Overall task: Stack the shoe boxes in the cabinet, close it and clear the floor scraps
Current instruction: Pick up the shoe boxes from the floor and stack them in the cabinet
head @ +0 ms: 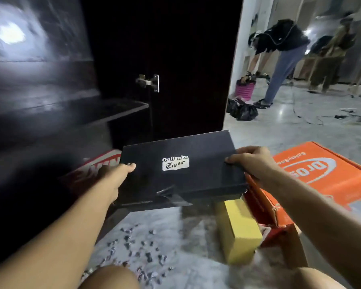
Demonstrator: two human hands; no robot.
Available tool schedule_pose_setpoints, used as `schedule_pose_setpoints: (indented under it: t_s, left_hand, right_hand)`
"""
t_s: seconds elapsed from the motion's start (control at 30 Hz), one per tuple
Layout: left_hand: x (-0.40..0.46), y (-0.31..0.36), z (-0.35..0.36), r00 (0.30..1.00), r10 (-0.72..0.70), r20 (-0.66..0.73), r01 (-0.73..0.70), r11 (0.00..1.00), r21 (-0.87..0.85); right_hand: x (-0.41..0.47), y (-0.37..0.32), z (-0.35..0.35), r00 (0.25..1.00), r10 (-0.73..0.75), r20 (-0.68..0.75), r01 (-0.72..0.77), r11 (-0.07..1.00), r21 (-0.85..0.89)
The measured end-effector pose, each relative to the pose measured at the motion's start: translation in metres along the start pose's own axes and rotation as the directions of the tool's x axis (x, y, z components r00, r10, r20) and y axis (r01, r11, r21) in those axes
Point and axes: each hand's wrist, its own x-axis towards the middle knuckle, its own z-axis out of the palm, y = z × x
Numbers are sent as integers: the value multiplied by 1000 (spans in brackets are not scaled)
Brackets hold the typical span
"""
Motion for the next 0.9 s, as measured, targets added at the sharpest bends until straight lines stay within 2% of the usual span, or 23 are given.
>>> schedule_pose_setpoints:
  t_s: [0.13,0.23,0.3,0.4,0.57,0.8,0.9]
  left_hand:
    - [29,-30,-30,986,-62,-155,58,998,-31]
    - [49,-47,-45,964,-82,-252,72,996,-47]
    - [63,-55,-56,942,-105,-318,92,994,-58]
    - [83,-61,-74,903,-137,-408,114,990,-80]
    - [118,-72,-102,890,-118,-441,91,993,-81]
    - [162,-85,-124,895,-60,-442,50,998,-33]
    - [179,-92,-128,912,0,-410,18,999,41]
  right_hand:
    - [28,8,66,982,64,180,-58,998,-40]
    - [49,15,106,933,144,330,-119,988,-95]
    - [67,22,131,913,153,378,-117,986,-116]
    - [93,31,173,922,100,375,-49,989,-143]
    - [138,45,241,936,33,351,16,991,-136]
    - [194,66,321,943,-41,332,52,998,-25]
    - [211,72,349,943,-79,325,70,997,37]
